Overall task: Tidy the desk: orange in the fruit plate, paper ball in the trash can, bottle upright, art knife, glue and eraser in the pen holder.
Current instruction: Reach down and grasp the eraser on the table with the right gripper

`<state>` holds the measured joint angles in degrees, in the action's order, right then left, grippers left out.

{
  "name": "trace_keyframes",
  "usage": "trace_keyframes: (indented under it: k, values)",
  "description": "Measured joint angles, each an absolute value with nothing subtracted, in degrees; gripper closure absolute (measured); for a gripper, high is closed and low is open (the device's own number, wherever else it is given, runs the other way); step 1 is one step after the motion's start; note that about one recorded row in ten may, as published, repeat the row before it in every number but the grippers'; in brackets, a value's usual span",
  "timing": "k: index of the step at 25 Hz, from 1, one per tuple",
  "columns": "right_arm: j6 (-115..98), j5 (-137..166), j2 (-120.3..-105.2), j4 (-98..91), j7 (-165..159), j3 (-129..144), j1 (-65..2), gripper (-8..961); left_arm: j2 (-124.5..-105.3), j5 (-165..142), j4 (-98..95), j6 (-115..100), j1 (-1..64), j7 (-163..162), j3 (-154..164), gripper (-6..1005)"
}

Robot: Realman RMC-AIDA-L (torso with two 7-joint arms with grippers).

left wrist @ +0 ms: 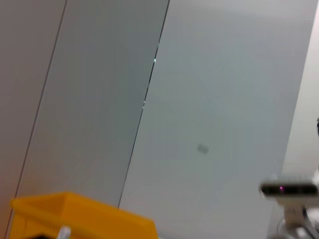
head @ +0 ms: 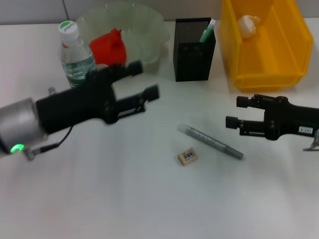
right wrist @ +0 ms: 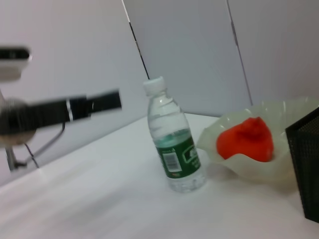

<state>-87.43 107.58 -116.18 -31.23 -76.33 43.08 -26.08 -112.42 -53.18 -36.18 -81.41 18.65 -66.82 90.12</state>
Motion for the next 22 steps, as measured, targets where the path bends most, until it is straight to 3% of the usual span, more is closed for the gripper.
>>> trace_keyframes:
  k: [8, 15, 17, 22]
  values:
    - [-96.88, 115.94, -116.14, -46.83, -96.56, 43.52, -28.63, 187, -112.41, -65.09, -33.45, -86.18, 16.94, -66.22, 83.37, 221]
    - [-105.12, 127.43, -115.48, -53.83, -106.81, 44.04, -36.42, 188, -112.35, -70.12, -33.39, -87.84, 16.62, -66.15, 82.79, 222]
    - [-105.53, 133.13, -116.11, -54.06, -107.33, 44.44, -40.46, 189, -112.19, -70.84, -33.39, -87.91, 16.48, -66.06, 82.73, 222]
    - [-102.47, 135.94, -117.63, -54.15, -105.79, 49.98, -43.34, 189, -111.93, -71.17, -32.00, -88.12, 15.85, -63.12, 82.01, 222]
